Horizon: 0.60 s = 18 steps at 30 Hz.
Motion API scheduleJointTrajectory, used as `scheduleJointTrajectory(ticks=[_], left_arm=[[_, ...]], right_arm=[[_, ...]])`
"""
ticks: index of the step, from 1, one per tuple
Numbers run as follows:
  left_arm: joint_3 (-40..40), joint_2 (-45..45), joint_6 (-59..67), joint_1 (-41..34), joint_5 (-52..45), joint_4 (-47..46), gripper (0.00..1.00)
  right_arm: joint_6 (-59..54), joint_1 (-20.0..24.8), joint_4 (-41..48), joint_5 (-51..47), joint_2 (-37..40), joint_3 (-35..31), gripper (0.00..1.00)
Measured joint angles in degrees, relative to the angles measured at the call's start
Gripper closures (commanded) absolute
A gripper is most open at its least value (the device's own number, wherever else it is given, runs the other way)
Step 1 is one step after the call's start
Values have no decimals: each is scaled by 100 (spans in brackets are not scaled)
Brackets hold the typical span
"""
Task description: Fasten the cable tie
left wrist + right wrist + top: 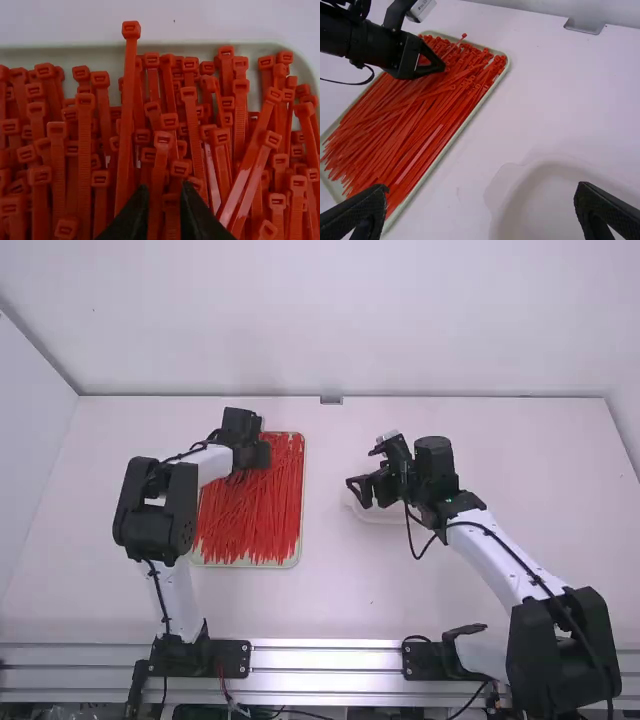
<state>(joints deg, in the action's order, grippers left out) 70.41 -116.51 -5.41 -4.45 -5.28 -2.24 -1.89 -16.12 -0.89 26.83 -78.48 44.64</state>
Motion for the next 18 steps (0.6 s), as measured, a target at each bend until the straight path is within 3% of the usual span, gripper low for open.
scheduleJointTrajectory(ticks=[18], left_arm=[[0, -2, -72, 0, 2, -4, 94]], right_arm=[[0, 0, 0, 0, 0, -2, 0]])
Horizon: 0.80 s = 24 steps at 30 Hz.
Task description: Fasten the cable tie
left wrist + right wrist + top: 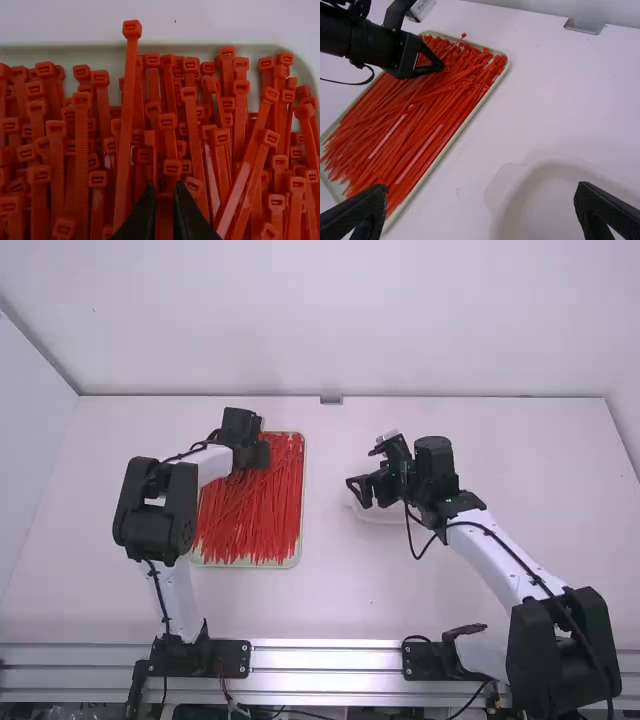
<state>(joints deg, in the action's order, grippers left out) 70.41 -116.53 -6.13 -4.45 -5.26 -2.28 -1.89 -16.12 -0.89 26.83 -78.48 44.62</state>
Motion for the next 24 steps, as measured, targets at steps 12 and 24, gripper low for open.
scheduleJointTrajectory(ticks=[12, 24], left_arm=[[0, 0, -13, 0, -2, 2, 98], [0, 2, -13, -2, -2, -20, 98]], right_arm=[[0, 0, -2, 0, 0, 0, 0], [2, 2, -20, 0, 0, 2, 0]])
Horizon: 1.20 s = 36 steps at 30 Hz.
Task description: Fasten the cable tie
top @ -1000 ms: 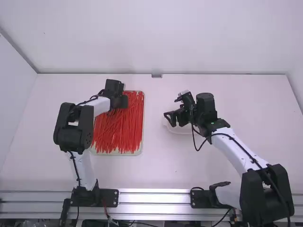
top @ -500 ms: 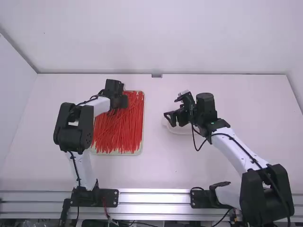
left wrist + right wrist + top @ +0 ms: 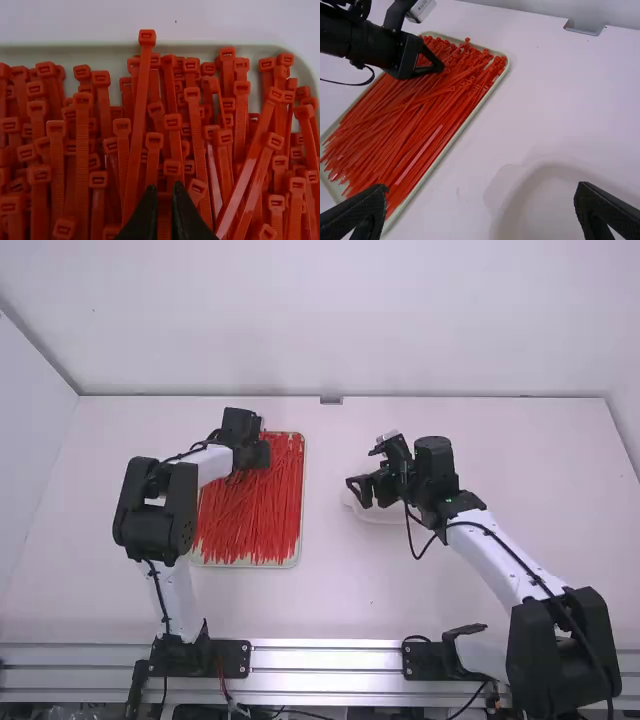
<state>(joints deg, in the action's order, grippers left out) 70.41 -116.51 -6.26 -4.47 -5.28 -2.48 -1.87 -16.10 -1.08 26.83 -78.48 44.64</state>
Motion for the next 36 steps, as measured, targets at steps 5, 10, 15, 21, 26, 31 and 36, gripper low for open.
scheduleJointTrajectory(ticks=[5, 10, 15, 21, 26, 31, 36], left_arm=[[4, 0, 0, 2, 2, -188, 98], [142, 0, -26, 2, 2, -420, 98], [358, -2, -28, 2, 2, -514, 98], [433, -2, -33, 2, 0, -549, 98], [518, -2, -48, 2, 2, -590, 98], [820, -2, -48, 2, 2, -715, 98], [1161, 0, -48, 2, 2, -1054, 98]], right_arm=[[0, -2, 2, 2, 0, -2, 0], [-2, -2, 0, 2, 0, 0, 0], [-2, -2, 0, 2, 0, 0, 0], [-2, -2, 7, 2, 0, 0, 0], [-2, -2, 13, 2, 0, 0, 0], [0, -2, 15, 0, -2, -2, 0], [-2, -2, 17, 0, 0, 0, 0]])
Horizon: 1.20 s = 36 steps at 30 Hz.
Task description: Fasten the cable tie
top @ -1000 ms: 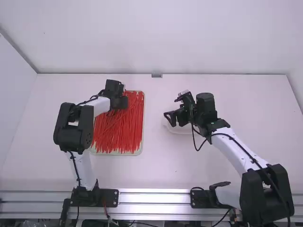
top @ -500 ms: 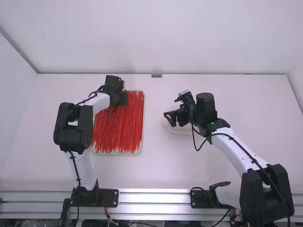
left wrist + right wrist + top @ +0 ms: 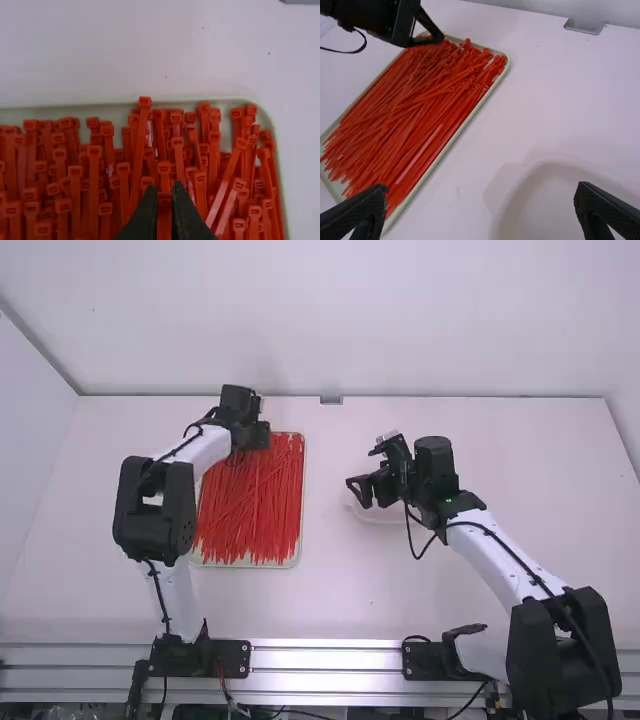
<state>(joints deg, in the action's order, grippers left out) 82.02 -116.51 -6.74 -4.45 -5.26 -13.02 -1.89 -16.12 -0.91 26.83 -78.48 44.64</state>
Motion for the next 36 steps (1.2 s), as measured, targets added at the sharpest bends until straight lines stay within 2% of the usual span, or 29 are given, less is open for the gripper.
scheduleJointTrajectory(ticks=[9, 31, 36], left_arm=[[901, 81, 2, 0, 0, -763, 98], [841, 2645, 175, 0, 2, -1482, 98], [221, 3679, 203, -2, -2, -1309, 98]], right_arm=[[2, 0, -17, 0, -2, 0, 0], [-107, 109, -24, 2, 0, 0, 0], [-109, 111, -24, 2, 0, 0, 0]])
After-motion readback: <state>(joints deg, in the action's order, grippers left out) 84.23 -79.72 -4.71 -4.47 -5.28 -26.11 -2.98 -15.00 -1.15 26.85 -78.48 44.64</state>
